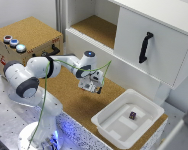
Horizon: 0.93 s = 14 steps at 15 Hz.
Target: Slide the pink block towards the left
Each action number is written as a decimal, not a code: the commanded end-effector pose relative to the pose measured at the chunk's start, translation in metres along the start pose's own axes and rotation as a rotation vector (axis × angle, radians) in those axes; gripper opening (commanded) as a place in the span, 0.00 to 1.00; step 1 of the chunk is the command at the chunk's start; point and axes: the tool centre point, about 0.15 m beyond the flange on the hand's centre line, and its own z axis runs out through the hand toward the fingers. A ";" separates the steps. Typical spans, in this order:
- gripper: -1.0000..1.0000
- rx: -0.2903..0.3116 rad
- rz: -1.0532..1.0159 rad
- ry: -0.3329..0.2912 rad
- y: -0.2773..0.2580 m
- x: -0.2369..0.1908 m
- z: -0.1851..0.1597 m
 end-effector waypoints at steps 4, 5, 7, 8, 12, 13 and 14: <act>0.00 -0.126 0.225 -0.054 -0.020 0.011 0.046; 0.00 -0.123 0.256 -0.065 -0.019 0.012 0.052; 0.00 -0.108 0.283 -0.077 -0.020 0.016 0.061; 0.00 -0.110 0.285 -0.073 -0.022 0.019 0.063; 0.00 -0.110 0.268 -0.067 -0.032 0.033 0.069; 0.00 -0.113 0.262 -0.060 -0.035 0.036 0.067; 0.00 -0.113 0.256 -0.055 -0.039 0.038 0.065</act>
